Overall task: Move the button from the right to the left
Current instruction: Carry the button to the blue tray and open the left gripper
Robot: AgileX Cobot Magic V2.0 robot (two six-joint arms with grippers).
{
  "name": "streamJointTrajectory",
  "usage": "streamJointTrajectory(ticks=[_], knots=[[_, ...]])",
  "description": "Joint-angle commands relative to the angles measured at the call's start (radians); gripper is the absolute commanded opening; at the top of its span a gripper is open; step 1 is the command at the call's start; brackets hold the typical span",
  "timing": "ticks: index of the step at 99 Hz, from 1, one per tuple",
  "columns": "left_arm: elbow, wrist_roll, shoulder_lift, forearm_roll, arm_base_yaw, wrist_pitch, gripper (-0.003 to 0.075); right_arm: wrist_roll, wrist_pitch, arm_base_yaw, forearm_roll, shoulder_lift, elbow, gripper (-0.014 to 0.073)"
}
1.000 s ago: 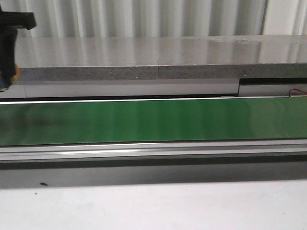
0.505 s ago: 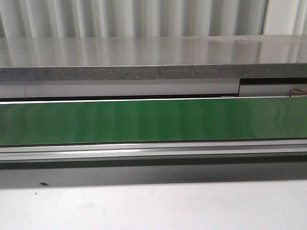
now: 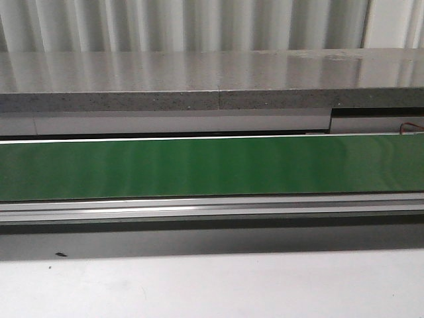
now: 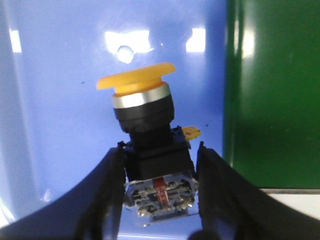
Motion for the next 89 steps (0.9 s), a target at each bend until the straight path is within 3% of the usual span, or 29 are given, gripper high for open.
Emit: streamJointTrajectory(ticks=[1,48,60,75,89], knots=[[-0.011,0.004,-0.041,0.011,0.022,-0.018,0.0071,-0.006,-0.069,0.002,0.011,0.013,-0.022,-0.0068],[0.053,0.085,0.113,0.090,0.027,-0.175,0.0071,-0.006,-0.069,0.002,0.011,0.013,-0.022,-0.0068],[0.053,0.136,0.120,0.079,0.024,-0.232,0.0198,-0.006,-0.069,0.002,0.011,0.013,-0.022,-0.0068],[0.053,0.140,0.120,0.079,0.022,-0.258,0.0439,-0.006,-0.069,0.002,0.011,0.013,-0.022,-0.0068],[0.053,0.140,0.120,0.083,0.007,-0.268,0.0472,-0.006,-0.069,0.002,0.011,0.013,-0.022,-0.0068]])
